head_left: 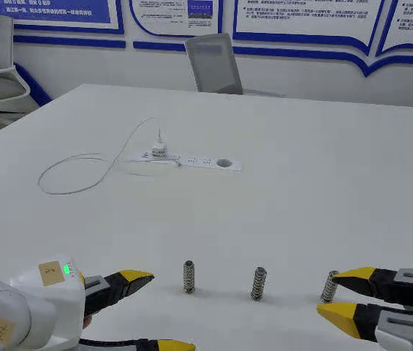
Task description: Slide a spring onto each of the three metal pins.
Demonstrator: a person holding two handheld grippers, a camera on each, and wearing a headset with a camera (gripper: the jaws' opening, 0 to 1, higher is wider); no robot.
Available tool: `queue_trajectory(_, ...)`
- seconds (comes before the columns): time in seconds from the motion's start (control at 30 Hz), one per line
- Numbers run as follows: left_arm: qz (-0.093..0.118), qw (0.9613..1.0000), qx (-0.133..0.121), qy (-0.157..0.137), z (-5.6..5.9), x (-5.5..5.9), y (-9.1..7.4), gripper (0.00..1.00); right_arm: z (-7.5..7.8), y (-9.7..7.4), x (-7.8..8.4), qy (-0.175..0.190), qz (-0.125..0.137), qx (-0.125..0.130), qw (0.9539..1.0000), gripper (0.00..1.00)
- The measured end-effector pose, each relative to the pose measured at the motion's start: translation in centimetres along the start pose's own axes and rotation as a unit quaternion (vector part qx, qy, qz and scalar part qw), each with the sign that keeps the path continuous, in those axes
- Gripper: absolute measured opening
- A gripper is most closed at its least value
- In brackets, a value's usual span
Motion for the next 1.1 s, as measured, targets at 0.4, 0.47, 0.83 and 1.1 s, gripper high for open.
queue_trajectory(0.4, -0.001, 1.0, -0.001, -0.001, 0.0, 0.1, 0.1, 0.68, 1.8, -1.3, 2.1, 0.01, -0.003, 0.016, 0.9998, 0.4)
queue_trajectory(0.47, -0.002, 1.0, -0.001, -0.001, 0.0, 0.2, 0.1, 0.68, 1.8, -1.3, 2.5, 0.011, -0.006, 0.014, 0.9998, 0.42)
queue_trajectory(0.83, -0.001, 1.0, -0.002, -0.004, -0.1, 0.4, 0.1, 0.68, 2.0, -1.7, 3.7, 0.011, -0.002, 0.019, 0.9998, 0.53)
queue_trajectory(1.1, -0.003, 0.9999, -0.006, -0.009, -0.3, 0.7, 0.0, 0.68, 1.9, -1.9, 3.8, 0.009, 0.005, 0.018, 0.9998, 0.58)
Point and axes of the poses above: the centre of the closed fingertips' face, and the gripper's own axes: y roughly forward along the fingers, z roughly to its right, x roughly out of its underside, the point moved 3 cm from there along -y, roughly backward along the fingers, and after that the axes turned 4 degrees about -y, right-handed, at the moved point
